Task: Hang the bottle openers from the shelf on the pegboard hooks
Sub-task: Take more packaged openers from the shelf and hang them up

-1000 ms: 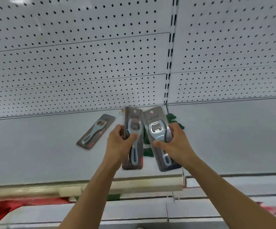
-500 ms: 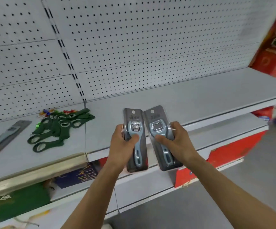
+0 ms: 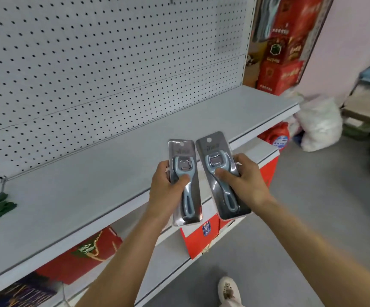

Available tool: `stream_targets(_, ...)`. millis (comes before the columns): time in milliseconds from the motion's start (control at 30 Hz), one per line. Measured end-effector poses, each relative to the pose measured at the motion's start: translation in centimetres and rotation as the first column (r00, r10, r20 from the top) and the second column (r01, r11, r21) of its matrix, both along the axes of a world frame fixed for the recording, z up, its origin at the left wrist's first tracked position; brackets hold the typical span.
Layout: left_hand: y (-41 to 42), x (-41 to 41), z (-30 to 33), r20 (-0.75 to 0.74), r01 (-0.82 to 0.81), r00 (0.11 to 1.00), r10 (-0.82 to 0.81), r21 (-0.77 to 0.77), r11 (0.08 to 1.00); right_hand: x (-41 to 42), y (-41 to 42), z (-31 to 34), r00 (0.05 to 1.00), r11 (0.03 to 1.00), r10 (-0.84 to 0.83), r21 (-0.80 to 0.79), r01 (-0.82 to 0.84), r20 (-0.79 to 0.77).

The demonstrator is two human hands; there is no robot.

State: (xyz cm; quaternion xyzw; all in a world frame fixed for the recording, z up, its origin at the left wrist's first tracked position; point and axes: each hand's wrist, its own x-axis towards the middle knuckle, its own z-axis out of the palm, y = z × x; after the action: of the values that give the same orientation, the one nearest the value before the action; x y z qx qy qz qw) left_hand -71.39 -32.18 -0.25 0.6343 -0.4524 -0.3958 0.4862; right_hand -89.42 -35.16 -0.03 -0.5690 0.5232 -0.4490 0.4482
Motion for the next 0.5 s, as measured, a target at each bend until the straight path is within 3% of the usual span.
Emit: stream_targets(500, -19.7, -15.6, 1.3, -0.030, 0.062, 0.998, -0.063, -0.022, 0.998, -16.0, -18.3, 1.8, 0.999, 0.999, -0.039, -0.003, 0.039, -0.006)
